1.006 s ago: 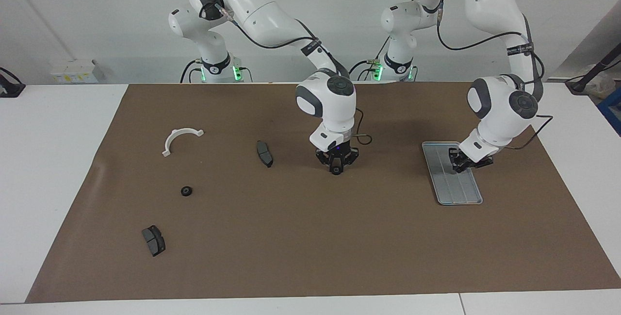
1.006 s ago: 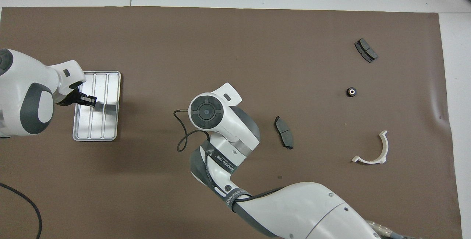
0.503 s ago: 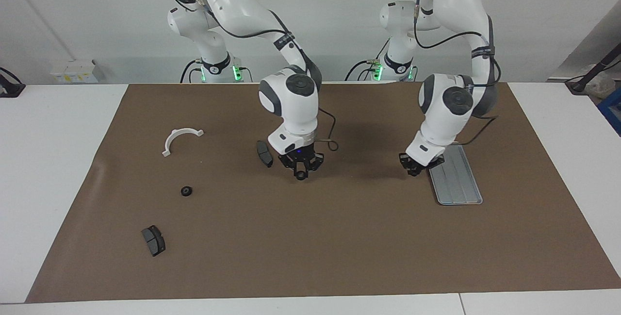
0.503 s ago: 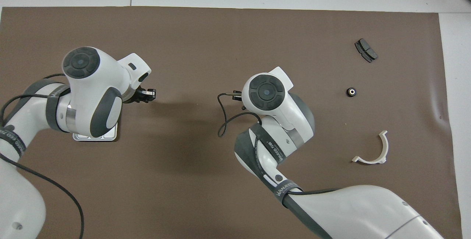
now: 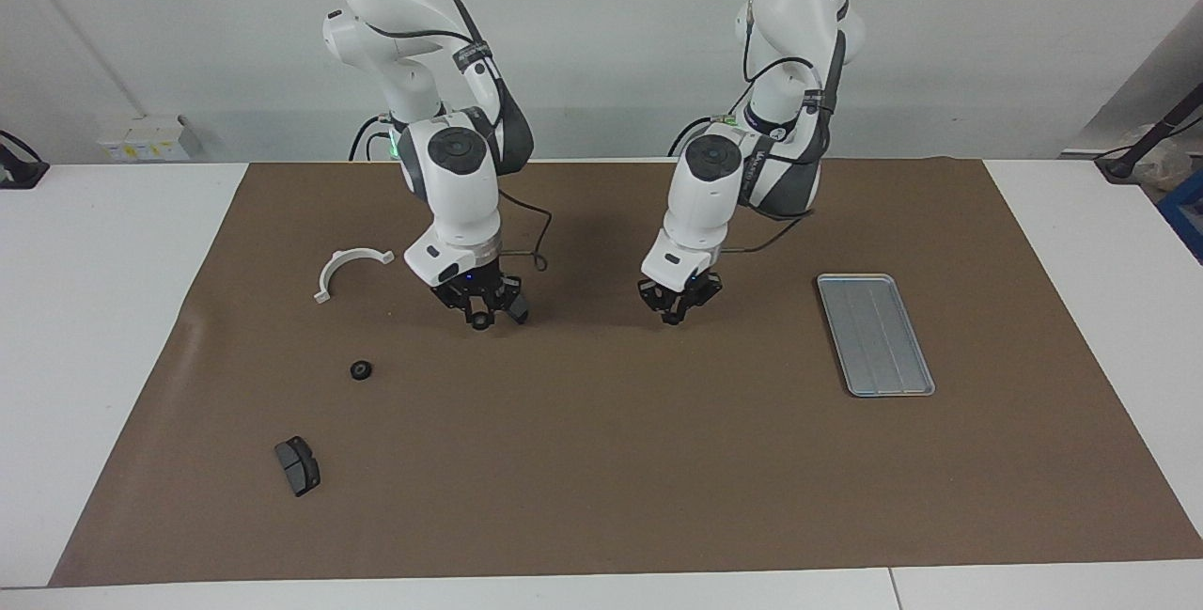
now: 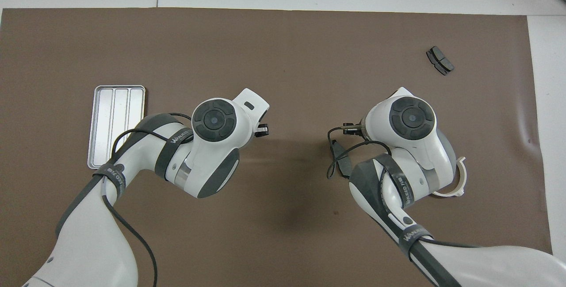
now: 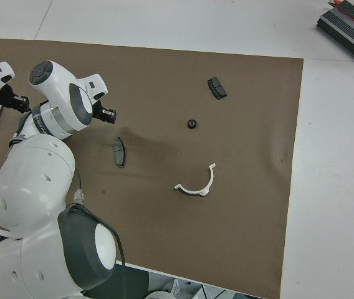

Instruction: Place bearing gear from tray to pile

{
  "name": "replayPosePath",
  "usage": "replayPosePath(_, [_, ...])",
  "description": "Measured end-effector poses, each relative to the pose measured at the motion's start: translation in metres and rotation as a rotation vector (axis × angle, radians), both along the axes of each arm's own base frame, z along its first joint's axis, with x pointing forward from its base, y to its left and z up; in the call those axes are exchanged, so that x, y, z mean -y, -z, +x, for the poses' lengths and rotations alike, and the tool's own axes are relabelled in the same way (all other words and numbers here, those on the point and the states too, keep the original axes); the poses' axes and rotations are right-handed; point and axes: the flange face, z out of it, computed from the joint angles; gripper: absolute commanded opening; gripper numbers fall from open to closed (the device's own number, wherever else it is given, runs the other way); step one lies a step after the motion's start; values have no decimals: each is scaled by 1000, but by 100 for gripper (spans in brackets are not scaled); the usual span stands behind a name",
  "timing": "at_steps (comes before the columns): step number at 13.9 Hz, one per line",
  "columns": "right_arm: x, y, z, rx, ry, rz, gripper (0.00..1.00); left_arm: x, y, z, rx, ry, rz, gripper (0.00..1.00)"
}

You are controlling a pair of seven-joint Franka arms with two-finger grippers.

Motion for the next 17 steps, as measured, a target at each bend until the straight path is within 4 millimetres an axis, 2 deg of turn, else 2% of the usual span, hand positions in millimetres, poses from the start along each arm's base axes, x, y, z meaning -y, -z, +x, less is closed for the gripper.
replayPosePath(1, [17, 8, -2, -7, -11, -2, 0, 6, 2, -5, -3, 9, 2, 24])
replayPosePath(3, [49, 22, -7, -29, -16, -9, 3, 11, 6, -9, -9, 20, 5, 80])
replayPosePath(4, [59, 27, -10, -35, -12, -10, 28, 12, 7, -11, -11, 23, 7, 100])
replayPosePath(5, [66, 31, -13, -34, -3, -9, 86, 13, 7, -12, -12, 25, 7, 100])
replayPosePath(6, [70, 32, -14, -37, 4, -9, 100, 13, 7, -12, -11, 25, 7, 100])
replayPosePath(9, [66, 22, -11, -19, 1, -4, 100, 11, -6, -1, 15, 11, -7, 100])
replayPosePath(10, [59, 14, -8, -14, -3, -1, 100, 4, -18, 11, 33, -9, -16, 100])
replayPosePath(11, [48, 5, -5, -9, -2, 8, 100, -11, -35, 27, 45, -42, -18, 100])
replayPosePath(12, [32, -3, -3, 0, 11, 27, 100, -35, -59, 45, 44, -76, -9, 100])
replayPosePath(14, [-6, -17, -2, 16, 48, 67, 100, -102, -123, 76, 38, -95, 23, 100])
replayPosePath(16, [-47, -24, 0, 27, 80, 89, 100, -167, -180, 86, 16, -69, 57, 100])
replayPosePath(17, [-68, -26, 1, 30, 99, 98, 100, -196, -197, 85, 1, -42, 71, 100])
